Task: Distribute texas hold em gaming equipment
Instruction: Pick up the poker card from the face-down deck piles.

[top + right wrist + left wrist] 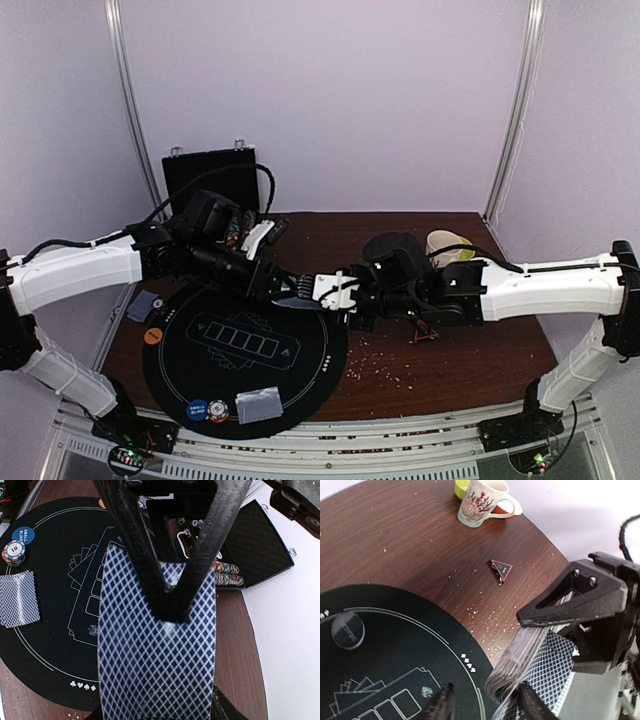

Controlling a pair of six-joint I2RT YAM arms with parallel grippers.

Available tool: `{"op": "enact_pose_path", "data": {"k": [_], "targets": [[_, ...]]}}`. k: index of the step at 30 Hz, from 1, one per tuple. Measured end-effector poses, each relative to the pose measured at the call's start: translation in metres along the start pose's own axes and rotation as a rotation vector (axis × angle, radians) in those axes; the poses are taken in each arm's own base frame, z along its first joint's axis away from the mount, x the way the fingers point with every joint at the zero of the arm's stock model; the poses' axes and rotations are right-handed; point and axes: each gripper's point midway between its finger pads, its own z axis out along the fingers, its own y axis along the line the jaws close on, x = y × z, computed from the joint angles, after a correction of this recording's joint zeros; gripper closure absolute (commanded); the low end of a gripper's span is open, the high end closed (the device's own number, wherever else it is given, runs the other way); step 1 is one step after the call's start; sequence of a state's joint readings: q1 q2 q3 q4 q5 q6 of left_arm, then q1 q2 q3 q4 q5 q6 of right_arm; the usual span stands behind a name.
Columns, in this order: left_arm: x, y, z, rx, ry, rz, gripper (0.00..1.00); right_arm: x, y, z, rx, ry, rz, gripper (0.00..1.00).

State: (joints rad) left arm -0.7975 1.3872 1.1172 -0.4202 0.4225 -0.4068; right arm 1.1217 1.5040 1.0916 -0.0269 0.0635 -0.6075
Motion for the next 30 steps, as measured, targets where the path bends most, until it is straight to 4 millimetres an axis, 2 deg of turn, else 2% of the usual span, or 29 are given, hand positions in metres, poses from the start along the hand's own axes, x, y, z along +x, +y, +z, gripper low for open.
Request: {"op": "enact_pose_path", "data": {"k": [7, 9, 14, 19, 21, 30], "targets": [[0.003, -0.006, -0.004, 0.029, 0.000, 0.008, 0.50, 0.000, 0.000, 0.000, 0.001, 0.001, 0.000, 0.53], [0.001, -0.009, -0.008, 0.035, -0.012, 0.015, 0.56, 0.000, 0.000, 0.000, 0.002, 0.002, -0.001, 0.52], [-0.006, -0.012, -0.018, 0.037, -0.046, 0.027, 0.84, 0.000, 0.000, 0.000, 0.002, 0.002, -0.010, 0.52], [-0.007, -0.011, -0.019, 0.035, -0.049, 0.030, 0.90, 0.001, -0.001, 0.000, 0.004, 0.003, -0.017, 0.52], [-0.007, -0.011, -0.019, 0.035, -0.049, 0.031, 0.99, 0.001, -0.001, 0.000, 0.006, 0.005, -0.018, 0.52], [-0.008, -0.014, -0.025, 0.037, -0.058, 0.038, 1.00, 0.003, -0.004, 0.000, 0.019, 0.014, -0.016, 0.53]]}}
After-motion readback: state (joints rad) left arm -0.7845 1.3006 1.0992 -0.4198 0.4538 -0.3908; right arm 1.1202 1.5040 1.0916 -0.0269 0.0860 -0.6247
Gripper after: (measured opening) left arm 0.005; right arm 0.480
